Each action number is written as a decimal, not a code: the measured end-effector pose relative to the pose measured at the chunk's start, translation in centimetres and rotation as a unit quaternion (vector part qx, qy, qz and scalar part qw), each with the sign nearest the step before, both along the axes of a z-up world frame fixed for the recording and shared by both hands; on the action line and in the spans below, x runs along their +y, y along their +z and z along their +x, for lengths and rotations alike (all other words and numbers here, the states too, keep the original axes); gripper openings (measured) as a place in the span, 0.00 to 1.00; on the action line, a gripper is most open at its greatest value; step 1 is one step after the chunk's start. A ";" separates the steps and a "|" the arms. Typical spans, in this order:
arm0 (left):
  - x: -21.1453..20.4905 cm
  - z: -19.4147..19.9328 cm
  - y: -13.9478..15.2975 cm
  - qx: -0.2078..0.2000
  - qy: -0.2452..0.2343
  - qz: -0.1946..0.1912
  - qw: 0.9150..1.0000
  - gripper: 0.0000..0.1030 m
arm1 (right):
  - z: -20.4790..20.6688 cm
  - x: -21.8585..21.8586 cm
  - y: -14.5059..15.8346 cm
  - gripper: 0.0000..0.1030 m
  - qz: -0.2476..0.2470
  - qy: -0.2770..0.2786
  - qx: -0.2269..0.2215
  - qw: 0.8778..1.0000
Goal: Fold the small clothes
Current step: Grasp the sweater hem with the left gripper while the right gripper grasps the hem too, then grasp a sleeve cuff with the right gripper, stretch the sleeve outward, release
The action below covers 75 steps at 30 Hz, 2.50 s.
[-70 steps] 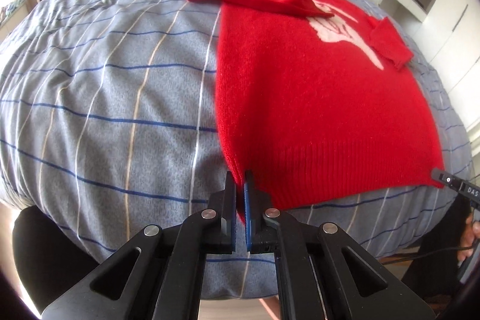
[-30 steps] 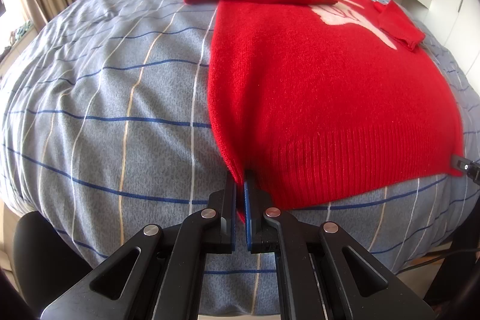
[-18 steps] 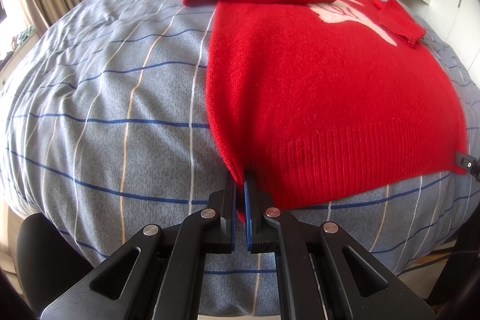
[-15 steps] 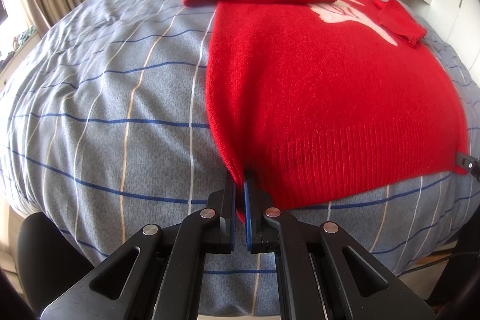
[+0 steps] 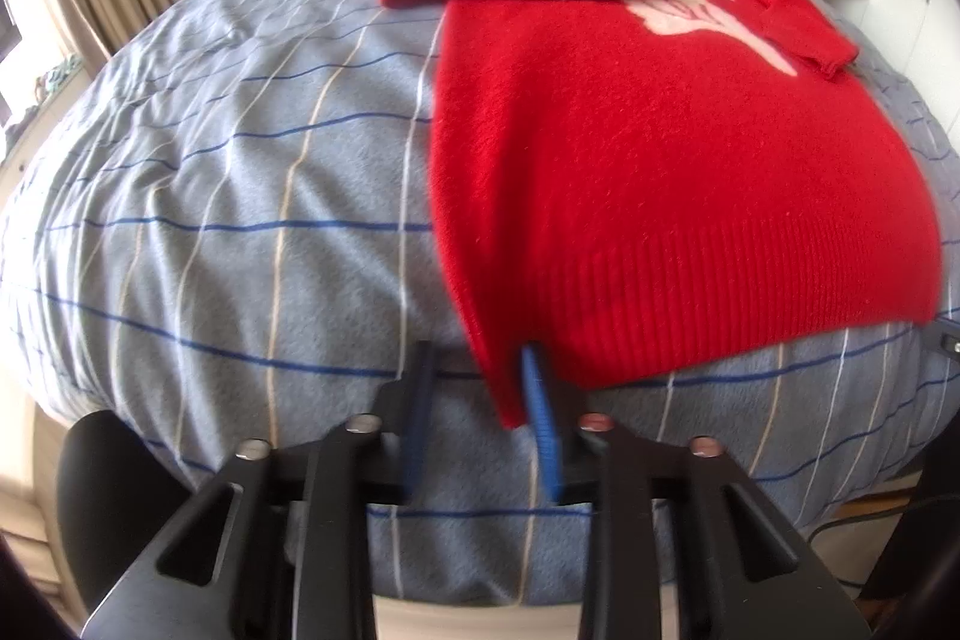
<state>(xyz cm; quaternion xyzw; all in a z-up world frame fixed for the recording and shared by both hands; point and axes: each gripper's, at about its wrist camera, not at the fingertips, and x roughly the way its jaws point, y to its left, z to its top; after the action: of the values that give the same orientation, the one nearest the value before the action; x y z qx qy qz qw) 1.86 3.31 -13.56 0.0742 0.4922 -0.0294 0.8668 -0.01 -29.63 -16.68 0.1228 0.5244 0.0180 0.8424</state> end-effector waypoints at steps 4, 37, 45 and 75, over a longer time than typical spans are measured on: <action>2.7 -1.3 2.1 -0.040 0.060 0.015 0.997 0.78 | -1.4 -2.0 2.1 0.43 -0.059 0.034 0.023 0.997; 8.2 0.5 1.3 -0.102 0.204 -0.038 0.973 0.82 | 11.3 -28.1 13.0 0.06 -0.053 -0.219 -0.139 0.964; 8.3 0.7 0.8 -0.089 0.210 -0.034 0.973 0.82 | 7.9 -32.7 9.0 0.06 0.042 -0.280 -0.093 0.955; 4.2 4.5 11.6 -0.159 0.064 -0.055 0.984 0.83 | 3.4 -24.3 8.1 0.47 -0.100 -0.201 -0.130 0.966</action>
<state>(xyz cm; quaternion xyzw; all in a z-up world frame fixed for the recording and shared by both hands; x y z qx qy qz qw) 6.39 7.49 -1.96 -0.0017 0.3492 0.0116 0.9370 3.38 -53.96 -8.53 0.1378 0.3744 -0.1880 0.8975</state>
